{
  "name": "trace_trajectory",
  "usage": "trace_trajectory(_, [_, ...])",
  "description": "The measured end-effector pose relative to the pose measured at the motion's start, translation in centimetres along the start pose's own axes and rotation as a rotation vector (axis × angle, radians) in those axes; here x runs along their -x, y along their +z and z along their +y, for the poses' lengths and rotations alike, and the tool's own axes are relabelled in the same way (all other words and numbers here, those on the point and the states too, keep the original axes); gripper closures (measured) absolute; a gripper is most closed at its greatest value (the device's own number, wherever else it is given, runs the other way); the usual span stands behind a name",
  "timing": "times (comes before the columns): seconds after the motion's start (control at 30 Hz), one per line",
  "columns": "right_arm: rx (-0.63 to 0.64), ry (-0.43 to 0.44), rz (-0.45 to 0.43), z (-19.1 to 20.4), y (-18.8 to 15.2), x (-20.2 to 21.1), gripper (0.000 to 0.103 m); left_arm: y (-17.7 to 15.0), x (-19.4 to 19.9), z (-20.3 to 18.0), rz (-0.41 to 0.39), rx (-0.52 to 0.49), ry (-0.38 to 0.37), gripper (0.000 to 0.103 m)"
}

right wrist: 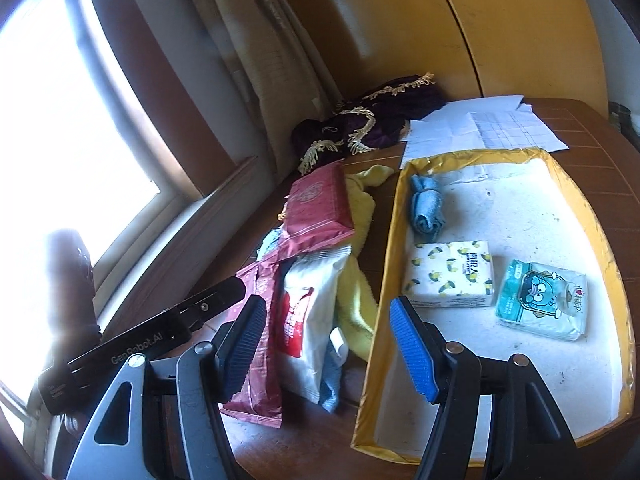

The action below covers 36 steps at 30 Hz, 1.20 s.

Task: Organize soft objects
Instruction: 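Move both open tools back over the pile, then grasp the large red foil bag with the left tool while the right grasps the dark red packet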

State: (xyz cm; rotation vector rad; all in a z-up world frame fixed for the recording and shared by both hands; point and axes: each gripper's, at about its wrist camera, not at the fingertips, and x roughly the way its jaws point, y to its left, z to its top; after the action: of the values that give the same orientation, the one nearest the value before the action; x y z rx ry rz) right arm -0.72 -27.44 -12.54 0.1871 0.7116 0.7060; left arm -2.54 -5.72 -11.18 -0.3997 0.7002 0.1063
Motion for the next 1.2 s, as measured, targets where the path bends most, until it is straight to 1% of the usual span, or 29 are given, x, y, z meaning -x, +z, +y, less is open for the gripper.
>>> trace_trajectory(0.13, [-0.005,0.035,0.018,0.3,-0.2,-0.5,0.036,-0.2,0.4,0.8,-0.001,0.010,0.019,0.038])
trace_trajectory(0.3, [0.006,0.043,0.031,1.2,-0.5,-1.0,0.036,-0.8,0.9,2.0,0.003,0.020,0.051,0.038])
trace_trajectory(0.37, [0.003,0.044,0.039,1.4,-0.6,-1.3,0.036,-1.0,0.6,2.4,0.025,0.024,0.074,0.038])
trace_trajectory(0.43, [0.000,0.047,0.044,1.6,-0.7,-1.4,0.036,-1.5,-0.4,2.7,0.087,0.013,0.114,0.038])
trace_trajectory(0.53, [0.011,0.034,0.043,2.0,-0.8,-1.3,0.036,-2.2,-1.0,2.8,0.125,0.039,0.072,0.038])
trace_trajectory(0.67, [0.021,0.021,0.033,2.3,-0.9,-1.0,0.036,-2.9,-1.6,1.4,0.140,-0.011,0.081,0.038])
trace_trajectory(0.73, [0.019,0.023,0.034,2.2,-1.0,-1.0,0.036,-3.0,-2.2,0.9,0.152,-0.017,0.080,0.038])
trace_trajectory(0.87, [0.015,0.014,0.035,2.2,-1.0,-1.0,0.036,-2.7,-2.4,1.0,0.155,0.018,0.077,0.035])
trace_trajectory(0.97, [0.005,0.009,0.037,2.0,-1.1,-1.1,0.036,-2.5,-2.6,1.4,0.167,0.058,0.058,0.031])
trace_trajectory(1.03, [-0.002,0.010,0.041,1.8,-1.1,-1.2,0.036,-2.6,-3.4,1.6,0.205,0.071,0.051,0.031])
trace_trajectory(1.1, [-0.002,0.005,0.043,1.8,-1.2,-1.1,0.036,-2.7,-3.8,1.8,0.217,0.093,0.045,0.030])
trace_trajectory(1.17, [-0.001,0.002,0.041,1.7,-1.2,-1.1,0.036,-2.8,-3.8,1.4,0.207,0.089,0.052,0.030])
trace_trajectory(1.2, [-0.002,0.000,0.041,1.7,-1.2,-1.1,0.036,-2.9,-3.9,1.0,0.208,0.076,0.062,0.028])
